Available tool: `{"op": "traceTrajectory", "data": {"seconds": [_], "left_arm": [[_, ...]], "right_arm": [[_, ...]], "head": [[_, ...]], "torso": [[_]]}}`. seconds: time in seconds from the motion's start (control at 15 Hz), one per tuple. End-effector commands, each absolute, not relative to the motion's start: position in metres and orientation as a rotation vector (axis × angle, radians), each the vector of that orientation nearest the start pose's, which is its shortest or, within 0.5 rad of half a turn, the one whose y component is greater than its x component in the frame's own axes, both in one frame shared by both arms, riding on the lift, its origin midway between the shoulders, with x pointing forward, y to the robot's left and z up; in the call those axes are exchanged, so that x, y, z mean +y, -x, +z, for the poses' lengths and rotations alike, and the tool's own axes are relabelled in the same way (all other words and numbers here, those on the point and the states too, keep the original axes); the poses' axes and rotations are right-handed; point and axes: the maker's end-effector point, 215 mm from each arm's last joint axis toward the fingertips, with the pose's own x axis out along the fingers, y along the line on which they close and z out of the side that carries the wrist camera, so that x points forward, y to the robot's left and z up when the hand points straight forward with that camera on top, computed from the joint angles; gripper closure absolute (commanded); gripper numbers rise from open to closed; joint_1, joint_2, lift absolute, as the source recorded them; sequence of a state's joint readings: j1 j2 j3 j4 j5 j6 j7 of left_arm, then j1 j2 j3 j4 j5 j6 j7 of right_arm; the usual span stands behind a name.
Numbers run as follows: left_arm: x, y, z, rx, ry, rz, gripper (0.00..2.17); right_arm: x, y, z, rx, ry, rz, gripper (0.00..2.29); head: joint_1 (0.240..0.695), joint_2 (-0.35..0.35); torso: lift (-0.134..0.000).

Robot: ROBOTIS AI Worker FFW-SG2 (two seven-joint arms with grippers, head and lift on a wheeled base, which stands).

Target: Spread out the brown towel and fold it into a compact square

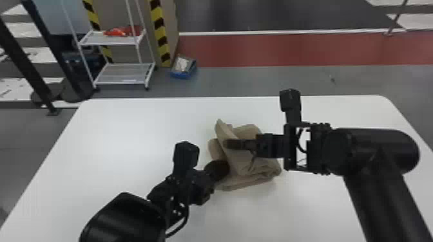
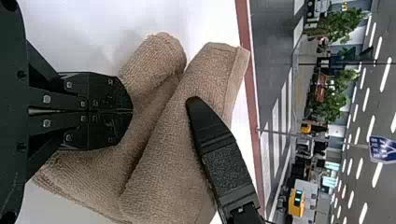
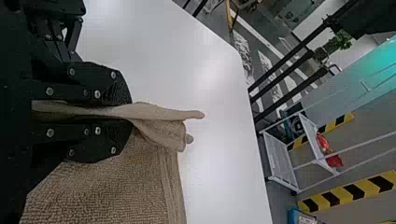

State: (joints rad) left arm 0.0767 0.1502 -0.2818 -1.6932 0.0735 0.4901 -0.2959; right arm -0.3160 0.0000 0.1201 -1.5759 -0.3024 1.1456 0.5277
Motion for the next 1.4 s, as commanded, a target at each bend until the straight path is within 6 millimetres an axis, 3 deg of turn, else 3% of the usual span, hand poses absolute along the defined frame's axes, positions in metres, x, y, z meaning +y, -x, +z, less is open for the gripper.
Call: {"op": "traceTrajectory", "data": {"seconds": [0.0,0.13,0.33,0.47,0.6,0.67,0.73,0.87,1.0,1.13,1.33], "left_arm": [[0.063,-0.492,-0.48,0.492,-0.05,-0.566,2.09],[0.064,-0.493,-0.48,0.492,-0.048,-0.564,2.09],[0.066,-0.491,-0.48,0.492,-0.046,-0.561,2.09],[0.066,-0.489,-0.481,0.494,-0.047,-0.557,2.09],[0.069,-0.49,-0.48,0.491,-0.045,-0.55,2.09],[0.07,-0.489,-0.481,0.494,-0.042,-0.548,2.09],[0.07,-0.489,-0.48,0.491,-0.042,-0.547,2.09],[0.069,-0.489,-0.477,0.481,-0.043,-0.544,2.09],[0.068,-0.489,-0.478,0.481,-0.045,-0.541,2.09],[0.068,-0.49,-0.477,0.478,-0.044,-0.534,2.09],[0.069,-0.489,-0.477,0.472,-0.042,-0.531,2.09]], "right_arm": [[0.001,-0.531,-0.397,0.781,-0.392,0.807,0.37],[0.002,-0.532,-0.393,0.756,-0.412,0.816,0.08],[0.007,-0.518,-0.373,0.696,-0.49,0.862,0.06],[-0.002,-0.508,-0.357,0.646,-0.491,0.852,0.07],[-0.038,-0.496,-0.347,0.571,-0.469,0.79,0.07],[-0.062,-0.492,-0.346,0.519,-0.433,0.745,0.14],[-0.085,-0.486,-0.351,0.498,-0.417,0.71,0.46],[-0.124,-0.465,-0.358,0.476,-0.395,0.669,1.64],[-0.143,-0.441,-0.362,0.425,-0.369,0.66,1.85],[-0.151,-0.423,-0.361,0.358,-0.321,0.667,1.86],[-0.152,-0.407,-0.389,0.417,-0.3,0.683,1.86]], "head": [[0.695,0.065],[0.695,0.067],[0.695,0.073],[0.695,0.077],[0.695,0.07],[0.695,0.063],[0.695,0.05],[0.695,0.015],[0.695,-0.045],[0.695,-0.069],[0.695,-0.097]], "torso": [[-0.119],[-0.119],[-0.119],[-0.119],[-0.119],[-0.119],[-0.119],[-0.119],[-0.119],[-0.119],[-0.119]]}}
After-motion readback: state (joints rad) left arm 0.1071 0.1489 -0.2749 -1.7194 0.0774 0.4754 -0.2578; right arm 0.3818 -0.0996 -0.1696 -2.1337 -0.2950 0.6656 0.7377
